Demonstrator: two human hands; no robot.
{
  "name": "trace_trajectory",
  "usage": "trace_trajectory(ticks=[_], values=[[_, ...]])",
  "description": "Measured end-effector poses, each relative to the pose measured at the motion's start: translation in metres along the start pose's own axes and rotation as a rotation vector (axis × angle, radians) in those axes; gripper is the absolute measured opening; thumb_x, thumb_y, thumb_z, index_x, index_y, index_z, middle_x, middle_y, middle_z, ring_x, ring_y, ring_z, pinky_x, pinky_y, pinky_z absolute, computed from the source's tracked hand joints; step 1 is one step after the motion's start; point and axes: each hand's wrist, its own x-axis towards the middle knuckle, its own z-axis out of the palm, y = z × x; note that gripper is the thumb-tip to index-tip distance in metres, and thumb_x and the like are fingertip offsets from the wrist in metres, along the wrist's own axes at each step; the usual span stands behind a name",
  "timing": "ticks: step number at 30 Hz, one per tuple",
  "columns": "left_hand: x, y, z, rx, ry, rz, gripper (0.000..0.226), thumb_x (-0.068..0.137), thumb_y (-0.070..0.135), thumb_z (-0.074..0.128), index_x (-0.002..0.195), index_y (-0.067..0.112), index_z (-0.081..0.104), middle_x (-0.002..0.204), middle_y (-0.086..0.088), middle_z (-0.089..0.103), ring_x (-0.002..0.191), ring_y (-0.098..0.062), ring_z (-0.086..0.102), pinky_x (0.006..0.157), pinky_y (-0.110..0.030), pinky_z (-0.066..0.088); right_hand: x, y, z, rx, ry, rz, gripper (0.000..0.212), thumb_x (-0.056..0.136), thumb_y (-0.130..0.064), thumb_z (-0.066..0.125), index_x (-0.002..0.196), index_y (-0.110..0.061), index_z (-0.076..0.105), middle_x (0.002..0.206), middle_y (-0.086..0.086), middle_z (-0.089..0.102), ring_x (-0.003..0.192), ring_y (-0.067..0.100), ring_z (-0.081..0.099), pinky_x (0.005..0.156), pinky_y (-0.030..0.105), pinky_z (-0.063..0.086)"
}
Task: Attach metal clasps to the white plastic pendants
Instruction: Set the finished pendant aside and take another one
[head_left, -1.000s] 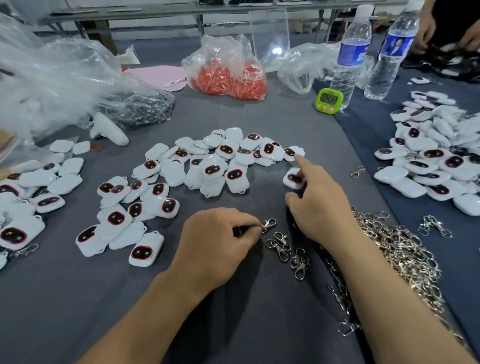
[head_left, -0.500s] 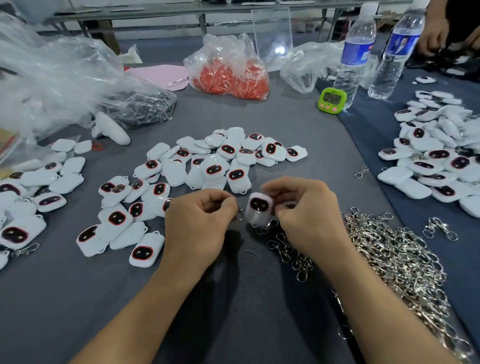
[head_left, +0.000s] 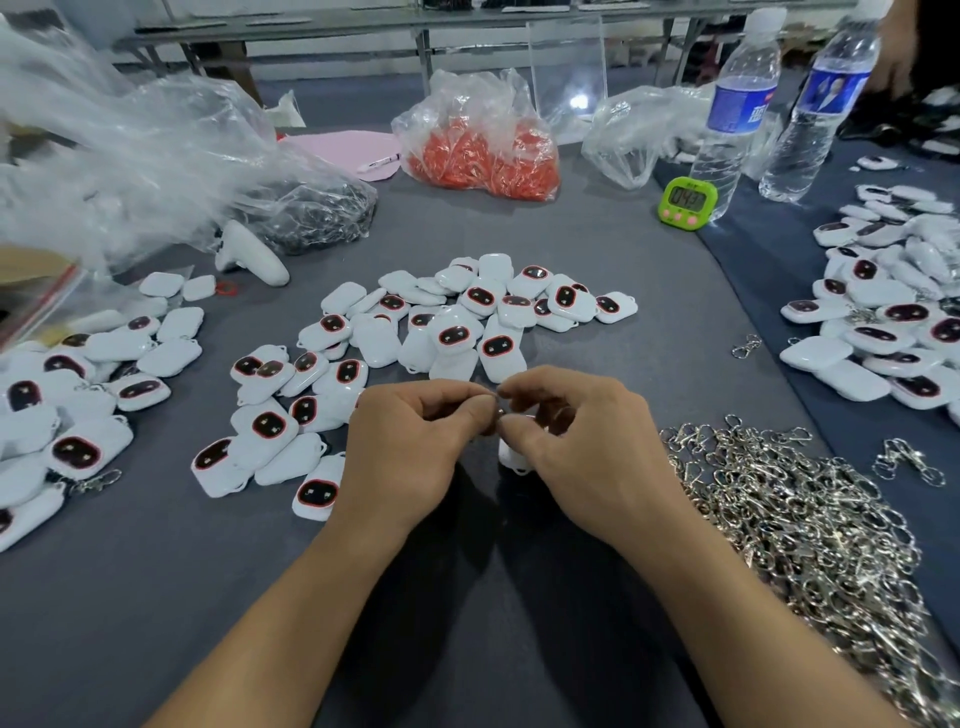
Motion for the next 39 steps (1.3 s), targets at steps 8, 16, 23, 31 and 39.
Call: trace_trajectory(ticks=[8, 16, 23, 31, 39], values=[[-0.001, -0.001, 0.004, -0.073, -0.062, 0.013, 0.014, 0.086, 0.014, 0.075, 0.081, 0.025, 0.080, 0.075, 0.011, 0.077, 0.075, -0.005, 0.073, 0.071, -0.015, 0.055, 0.000, 0.001, -0.003, 0.145, 0.002, 0.063, 0.016, 0.087, -0.016, 0.077, 0.075, -0.027, 0.079, 0.067, -0.009, 0.073, 0.065, 0.007, 0.067, 0.057, 0.020, 0.052], [-0.005, 0.002, 0.008, 0.027, -0.035, 0.054, 0.015, 0.089, 0.016, 0.073, 0.082, 0.027, 0.079, 0.073, 0.017, 0.074, 0.072, -0.001, 0.070, 0.065, -0.008, 0.049, -0.001, 0.005, -0.007, 0.096, -0.028, 0.015, 0.017, 0.084, -0.016, 0.079, 0.076, -0.031, 0.079, 0.066, -0.014, 0.072, 0.062, 0.003, 0.067, 0.055, 0.013, 0.050], [-0.007, 0.001, 0.005, 0.129, -0.018, 0.103, 0.009, 0.088, 0.024, 0.074, 0.084, 0.031, 0.079, 0.073, 0.019, 0.072, 0.065, -0.001, 0.064, 0.060, -0.011, 0.047, -0.003, 0.004, -0.007, 0.050, -0.013, -0.011, 0.012, 0.081, -0.019, 0.079, 0.078, -0.030, 0.078, 0.064, -0.013, 0.071, 0.057, 0.004, 0.064, 0.052, 0.014, 0.047], [-0.003, -0.002, 0.005, -0.154, -0.112, -0.011, 0.016, 0.091, 0.016, 0.071, 0.079, 0.024, 0.079, 0.074, 0.009, 0.075, 0.070, 0.000, 0.068, 0.068, -0.008, 0.048, -0.003, 0.004, -0.010, 0.022, -0.028, -0.011, 0.015, 0.078, -0.023, 0.082, 0.066, -0.027, 0.074, 0.053, -0.003, 0.065, 0.045, 0.003, 0.046, 0.046, 0.015, 0.036], [-0.004, -0.007, 0.005, 0.203, -0.107, 0.130, 0.017, 0.094, 0.026, 0.067, 0.079, 0.033, 0.072, 0.072, 0.018, 0.070, 0.060, -0.002, 0.059, 0.058, -0.011, 0.042, 0.003, 0.011, -0.008, 0.207, 0.021, 0.069, 0.013, 0.079, -0.017, 0.080, 0.068, -0.024, 0.077, 0.059, -0.001, 0.070, 0.052, 0.008, 0.056, 0.050, 0.026, 0.044]])
